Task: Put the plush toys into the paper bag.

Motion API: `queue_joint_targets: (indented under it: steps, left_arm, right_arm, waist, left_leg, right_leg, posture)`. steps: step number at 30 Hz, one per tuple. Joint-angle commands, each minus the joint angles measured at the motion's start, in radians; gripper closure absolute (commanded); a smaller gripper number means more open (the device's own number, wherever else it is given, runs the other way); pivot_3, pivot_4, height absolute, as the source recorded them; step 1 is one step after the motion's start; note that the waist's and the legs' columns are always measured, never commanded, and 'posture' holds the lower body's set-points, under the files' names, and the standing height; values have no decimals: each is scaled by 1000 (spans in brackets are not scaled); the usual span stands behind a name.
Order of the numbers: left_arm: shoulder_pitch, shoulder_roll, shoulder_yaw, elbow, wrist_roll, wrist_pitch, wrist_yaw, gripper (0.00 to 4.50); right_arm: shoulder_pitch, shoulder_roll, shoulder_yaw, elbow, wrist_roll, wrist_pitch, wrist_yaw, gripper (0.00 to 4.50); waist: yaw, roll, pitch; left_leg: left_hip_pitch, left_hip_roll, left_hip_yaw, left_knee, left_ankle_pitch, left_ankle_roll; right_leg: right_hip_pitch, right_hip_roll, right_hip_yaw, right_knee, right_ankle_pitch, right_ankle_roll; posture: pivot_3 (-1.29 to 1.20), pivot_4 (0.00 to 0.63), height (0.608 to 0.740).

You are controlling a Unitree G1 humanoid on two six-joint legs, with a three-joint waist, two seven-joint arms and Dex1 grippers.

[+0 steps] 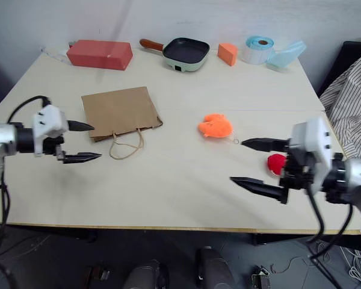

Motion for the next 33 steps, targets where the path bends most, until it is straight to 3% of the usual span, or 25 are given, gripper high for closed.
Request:
queue_joint_targets:
  steps: [1, 4, 10, 18, 20, 24, 28, 31, 33]
  left_arm:
    - [-110, -53, -60, 166, 85, -127, -15, 26]
    - [-182, -113, -87, 285, 123, -198, -13, 26]
    - [-256, -178, -103, 431, 171, -297, -2, 1894]
    - [-290, -217, -70, 464, 131, -253, -71, 4460]
    - [-284, -221, -49, 386, 63, -98, -168, 4460]
    - [-229, -189, 4, 0, -179, 440, -303, 4460]
    - [-220, -215, 76, -333, -380, 900, -126, 4460]
    - [-179, -271, 123, -522, -468, 1046, 10, 4500]
    - [-142, -310, 133, -615, -492, 1075, 91, 4500]
  right_arm:
    - [-34, 34, 64, -58, 4, -10, -60, 0]
    - [-36, 55, 97, -70, -10, -19, -94, 0]
    - [3, 67, 94, -97, -17, -23, -136, 0]
    - [68, 52, 59, -105, -29, -40, -142, 0]
    - [82, 53, 60, -106, -37, -46, -140, 0]
    - [95, 62, 76, -109, -40, -49, -150, 0]
    - [76, 143, 177, -109, -62, -69, -192, 0]
    - [1, 233, 301, -41, -150, -88, -234, 579]
    - [-54, 294, 374, 13, -192, -89, -252, 1222]
  waist:
    - [0, 0, 0]
    - [-2, -1, 0]
    - [-3, -1, 0]
    - [-3, -1, 0]
    - [-3, -1, 0]
    - [-2, -1, 0]
    - [-4, -2, -1]
    - [-8, -1, -1]
    - [-14, -1, -1]
  left_leg:
    - [0, 0, 0, 0, 0, 0]
    - [-1, 0, 0, 0, 0, 0]
    - [-1, 1, 0, 1, 0, 0]
    - [-1, 1, 0, 1, 0, 0]
    - [-1, 1, 0, 1, 0, 0]
    - [-2, 1, -1, 2, 0, 0]
    - [-1, 1, -2, 2, 0, 0]
    - [0, 1, -1, 3, 0, 0]
    - [1, 1, 0, 4, 0, -1]
  right_leg:
    - [0, 0, 0, 0, 0, 0]
    - [-1, 0, 0, 2, 0, 0]
    - [-1, 0, -1, 2, 0, 0]
    - [-1, 0, -1, 2, 0, 0]
    - [-1, 0, -1, 3, 0, 0]
    - [-1, 0, -1, 4, 0, 0]
    - [0, 0, 0, 5, 0, 0]
    - [0, -1, 1, 8, 0, 0]
    - [0, 0, 2, 9, 0, 0]
  posture:
    - [0, 150, 740]
    - [0, 150, 740]
    - [0, 150, 740]
    - [0, 150, 740]
    - [0, 150, 740]
    - [0, 150, 740]
    - [0, 150, 740]
    - [0, 150, 740]
    - [0, 150, 740]
